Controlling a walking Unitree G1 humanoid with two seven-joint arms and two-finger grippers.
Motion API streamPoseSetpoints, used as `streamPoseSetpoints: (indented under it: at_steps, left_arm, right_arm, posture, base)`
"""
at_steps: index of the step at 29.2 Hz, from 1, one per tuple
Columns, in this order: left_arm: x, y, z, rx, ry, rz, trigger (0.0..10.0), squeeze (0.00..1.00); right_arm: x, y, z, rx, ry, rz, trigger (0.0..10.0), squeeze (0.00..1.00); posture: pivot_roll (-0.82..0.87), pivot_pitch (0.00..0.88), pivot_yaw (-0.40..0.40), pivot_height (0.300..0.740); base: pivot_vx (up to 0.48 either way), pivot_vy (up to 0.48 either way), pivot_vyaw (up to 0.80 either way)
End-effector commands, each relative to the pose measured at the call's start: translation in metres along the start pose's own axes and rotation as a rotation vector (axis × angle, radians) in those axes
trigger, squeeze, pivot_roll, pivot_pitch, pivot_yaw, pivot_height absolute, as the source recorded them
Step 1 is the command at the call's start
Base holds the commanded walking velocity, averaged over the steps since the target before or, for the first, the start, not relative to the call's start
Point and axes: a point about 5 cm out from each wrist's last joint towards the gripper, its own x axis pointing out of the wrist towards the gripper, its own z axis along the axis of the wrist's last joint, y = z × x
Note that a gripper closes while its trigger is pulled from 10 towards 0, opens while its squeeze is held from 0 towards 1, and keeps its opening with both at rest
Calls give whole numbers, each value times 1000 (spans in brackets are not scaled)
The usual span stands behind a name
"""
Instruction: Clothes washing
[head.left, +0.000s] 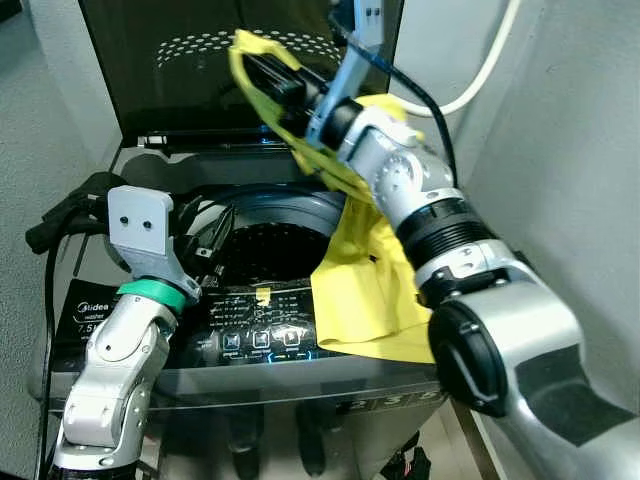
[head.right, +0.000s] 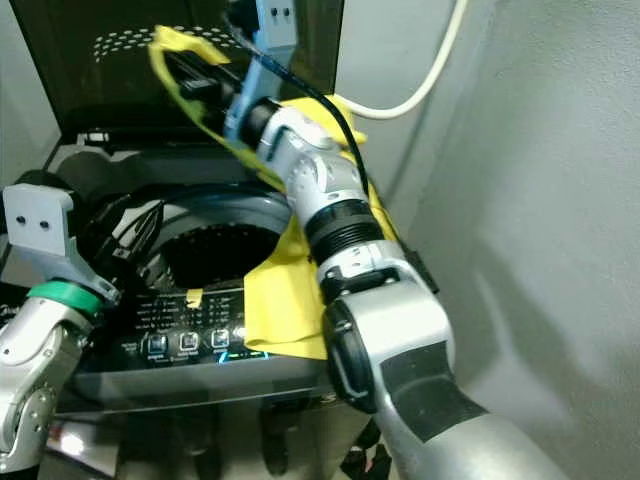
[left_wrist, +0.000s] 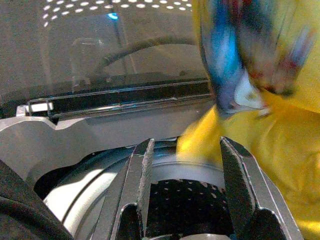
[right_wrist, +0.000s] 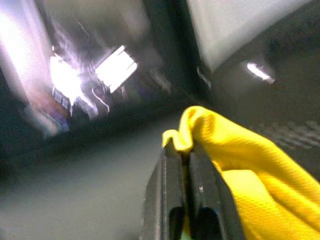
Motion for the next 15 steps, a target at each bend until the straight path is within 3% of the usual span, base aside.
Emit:
streamPoseSetpoints:
  at_steps: [1, 3, 5, 6, 7, 8, 9, 15]
  left_arm:
    - [-3, -2, 0, 4, 8, -9, 10000, 0]
    - [-3, -1, 0, 4, 8, -10, 10000, 0]
    - [-4, -2, -1, 4, 17, -18, 10000, 0]
    - [-4, -2, -2, 3, 19, -22, 10000, 0]
    - [-4, -2, -2, 3, 19, -22, 10000, 0]
    - [-5, -3, -3, 4, 27, -32, 10000, 0]
    - [-5, -4, -4, 6, 34, -39, 10000, 0]
    - [-5, -5, -5, 8, 45, -53, 10000, 0]
  right_arm:
    - [12, 20, 30, 107, -134, 93, 10000, 0]
    - [13, 21, 31, 115, -136, 103, 10000, 0]
    - [9, 13, -2, -135, 92, 79, 10000, 0]
    - [5, 10, -14, -208, 177, 82, 10000, 0]
    - [5, 10, -14, -208, 177, 82, 10000, 0]
    - [-2, 2, -30, -262, 281, 49, 10000, 0]
    - [-9, -5, -44, -283, 359, 17, 10000, 0]
    - [-20, -10, -58, -214, 428, -10, 10000, 0]
  posture:
    - [177, 0, 41, 740]
    - [177, 0, 41, 740]
    - [177, 0, 41, 740]
    - [177, 0, 41, 740]
    - [177, 0, 41, 740]
    - [188, 0, 36, 740]
    - [188, 0, 36, 740]
    - [187, 0, 42, 740]
  base:
    - [0, 0, 0]
    - [0, 0, 0]
    - [0, 0, 0]
    - [0, 0, 0]
    - [0, 0, 0]
    - [0, 0, 0]
    - [0, 0, 0]
    - [0, 0, 0]
